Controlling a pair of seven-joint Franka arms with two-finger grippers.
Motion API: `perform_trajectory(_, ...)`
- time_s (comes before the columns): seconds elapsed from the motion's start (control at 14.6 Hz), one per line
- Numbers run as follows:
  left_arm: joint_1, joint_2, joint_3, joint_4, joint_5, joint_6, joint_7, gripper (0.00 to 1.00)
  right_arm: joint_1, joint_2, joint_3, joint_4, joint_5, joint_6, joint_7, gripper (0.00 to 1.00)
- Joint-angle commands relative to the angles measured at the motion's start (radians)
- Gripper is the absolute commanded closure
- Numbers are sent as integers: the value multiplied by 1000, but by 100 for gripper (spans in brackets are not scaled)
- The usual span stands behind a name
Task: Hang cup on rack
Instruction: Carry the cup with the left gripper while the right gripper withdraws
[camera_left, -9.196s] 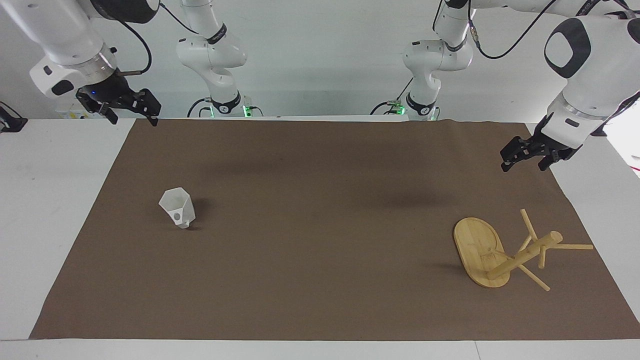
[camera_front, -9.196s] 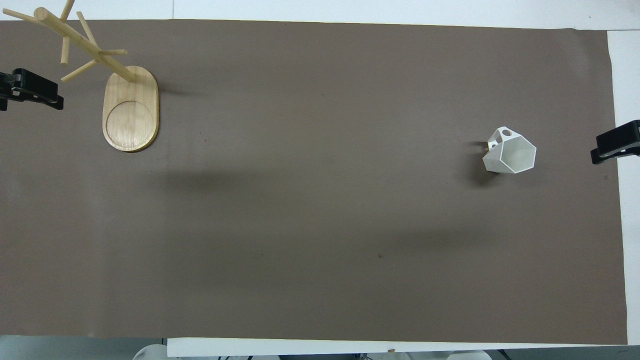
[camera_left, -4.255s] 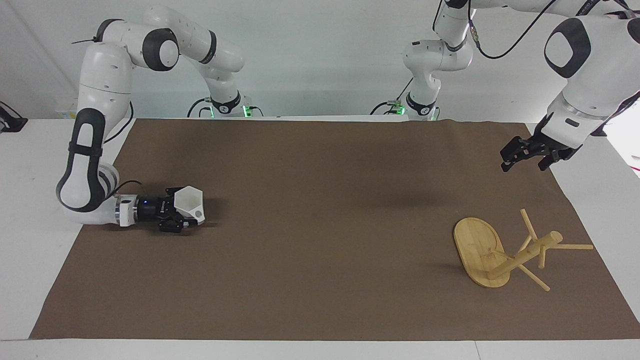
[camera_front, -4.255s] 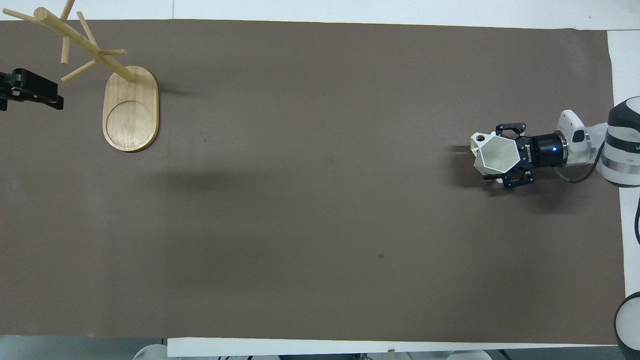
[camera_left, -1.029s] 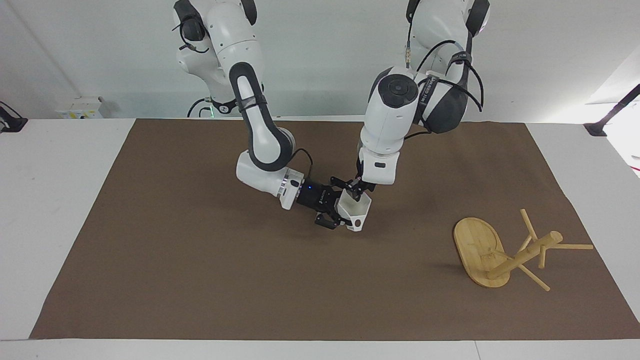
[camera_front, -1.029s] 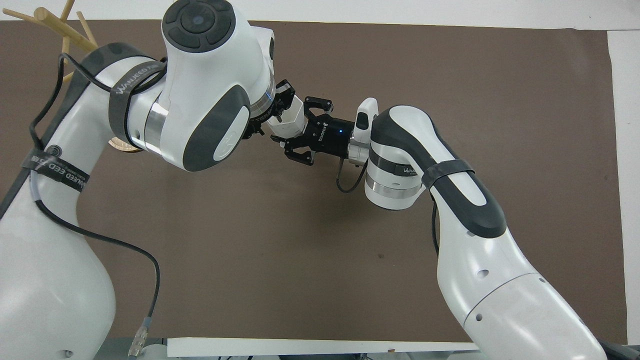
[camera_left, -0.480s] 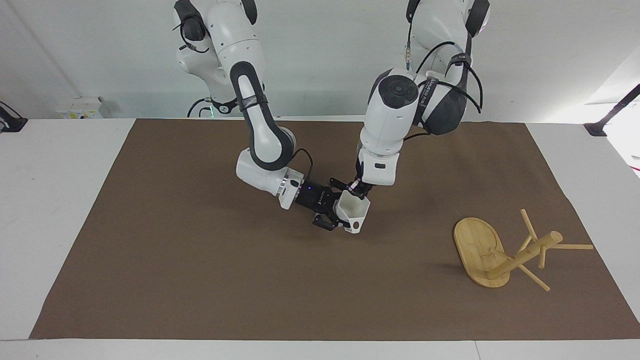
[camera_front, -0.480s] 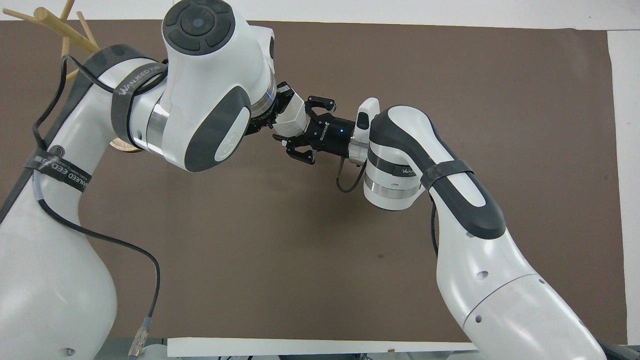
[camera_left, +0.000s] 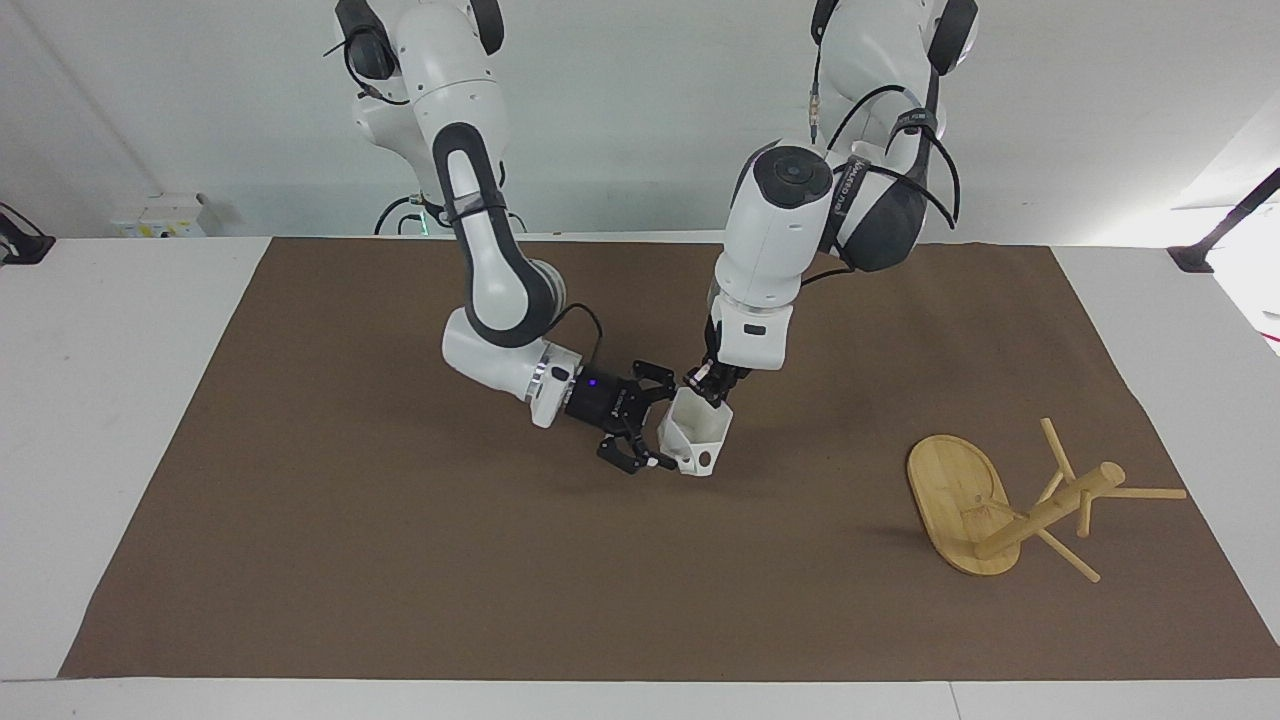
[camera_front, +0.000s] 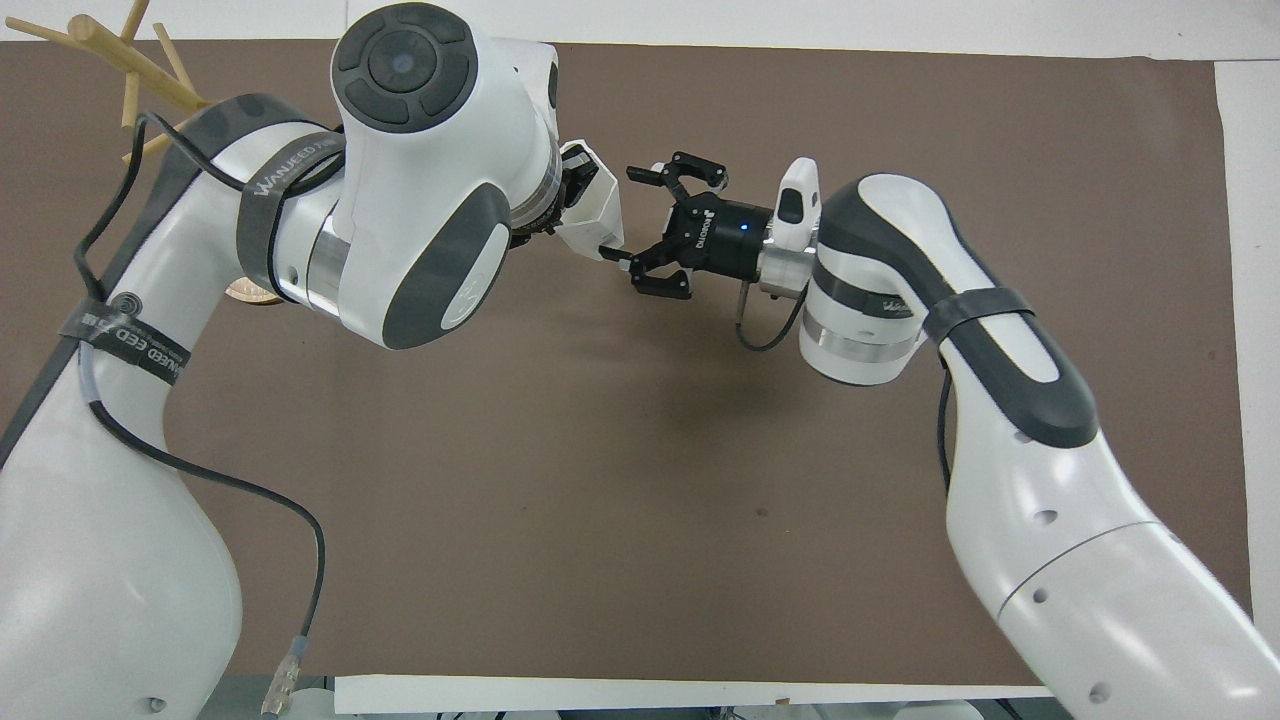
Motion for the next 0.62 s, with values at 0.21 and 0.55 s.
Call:
perform_trajectory(0.21, 43, -62, 22, -121, 99, 107, -24, 100, -326, -26, 5, 18, -393, -335, 79, 0)
perform_trajectory(0.55, 146, -276, 19, -548, 99, 688, -48, 100, -506, -125, 1, 84, -827, -493, 356, 0)
